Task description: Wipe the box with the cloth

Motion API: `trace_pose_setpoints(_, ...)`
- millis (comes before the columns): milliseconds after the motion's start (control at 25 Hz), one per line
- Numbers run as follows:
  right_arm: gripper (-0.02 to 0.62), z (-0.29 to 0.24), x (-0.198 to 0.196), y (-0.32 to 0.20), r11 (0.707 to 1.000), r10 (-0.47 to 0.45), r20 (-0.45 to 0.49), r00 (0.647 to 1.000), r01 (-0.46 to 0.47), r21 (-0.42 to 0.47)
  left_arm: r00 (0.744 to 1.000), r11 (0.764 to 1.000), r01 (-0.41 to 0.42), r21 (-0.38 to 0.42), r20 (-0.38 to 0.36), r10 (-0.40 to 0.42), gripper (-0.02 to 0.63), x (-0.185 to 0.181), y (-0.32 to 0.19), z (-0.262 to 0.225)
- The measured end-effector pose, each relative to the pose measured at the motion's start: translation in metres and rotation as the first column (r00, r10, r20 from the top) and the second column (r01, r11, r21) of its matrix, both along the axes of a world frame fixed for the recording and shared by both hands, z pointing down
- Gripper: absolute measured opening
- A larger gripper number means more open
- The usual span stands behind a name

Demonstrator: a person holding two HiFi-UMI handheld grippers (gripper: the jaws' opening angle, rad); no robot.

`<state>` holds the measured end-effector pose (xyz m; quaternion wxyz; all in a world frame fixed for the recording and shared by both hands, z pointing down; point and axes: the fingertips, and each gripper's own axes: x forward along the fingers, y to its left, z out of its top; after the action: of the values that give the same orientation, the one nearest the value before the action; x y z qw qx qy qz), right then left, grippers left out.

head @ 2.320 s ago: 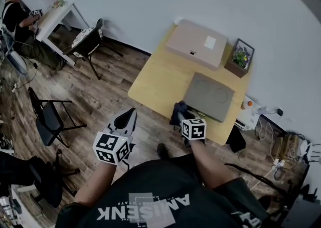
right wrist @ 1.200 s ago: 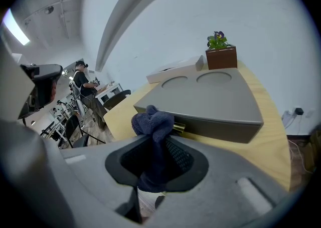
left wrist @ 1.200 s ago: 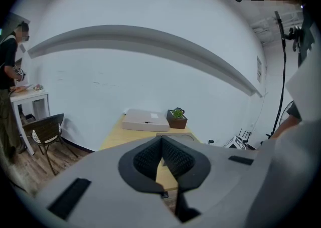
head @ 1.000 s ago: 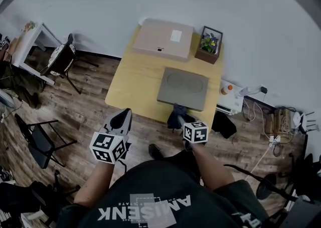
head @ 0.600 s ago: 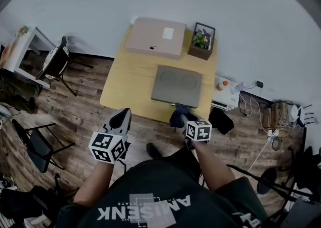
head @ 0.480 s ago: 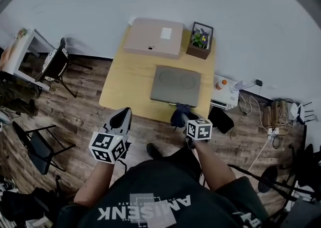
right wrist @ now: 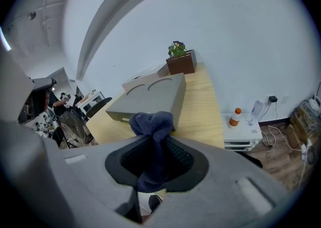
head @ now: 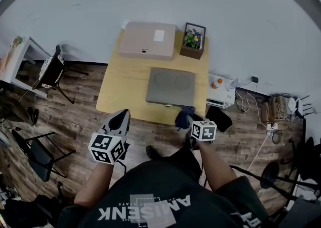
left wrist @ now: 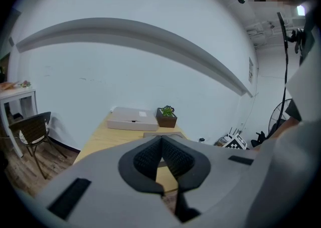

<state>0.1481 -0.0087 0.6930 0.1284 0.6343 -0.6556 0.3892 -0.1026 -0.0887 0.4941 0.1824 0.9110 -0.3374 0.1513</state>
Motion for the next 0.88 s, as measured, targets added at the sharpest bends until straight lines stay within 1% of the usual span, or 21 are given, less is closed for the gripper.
trace_pose_setpoints(240, 0.078, 0.001, 0.020, 0.011, 0.998, 0.065, -0.020, 0.998, -0.065, -0.016, 0.999, 0.999, -0.039, -0.002, -0.012, 0.039, 0.002, 0.007, 0.000, 0.002)
trace_pose_setpoints(440, 0.078, -0.006, 0.039, 0.020, 0.993, 0.113, -0.048, 0.992, -0.115, -0.022, 0.999, 0.999, -0.045, -0.005, -0.030, 0.045, 0.002, 0.011, -0.003, 0.001)
trace_pose_setpoints(560, 0.078, -0.022, 0.051, 0.024, 0.991, 0.133, -0.058, 0.989, -0.133, 0.001, 0.998, 0.999, -0.052, 0.002, -0.021, 0.052, 0.002, 0.012, -0.002, 0.000)
trace_pose_setpoints(680, 0.078, -0.043, 0.071, 0.020, 0.984, 0.178, -0.068, 0.982, -0.176, 0.032, 1.000, 1.000, -0.009, 0.018, -0.027, 0.009, 0.002, 0.008, -0.012, -0.004)
trace_pose_setpoints(760, 0.078, -0.059, 0.083, 0.012, 0.983, 0.174, -0.080, 0.982, -0.169, 0.065, 0.999, 1.000, 0.014, 0.023, -0.042, -0.013, 0.002, 0.008, -0.016, -0.007)
trace_pose_setpoints(880, 0.078, -0.078, 0.097, -0.003, 0.984, 0.154, -0.098, 0.983, -0.143, 0.109, 0.999, 0.999, 0.016, 0.039, -0.044, -0.014, 0.002, 0.014, -0.016, -0.012)
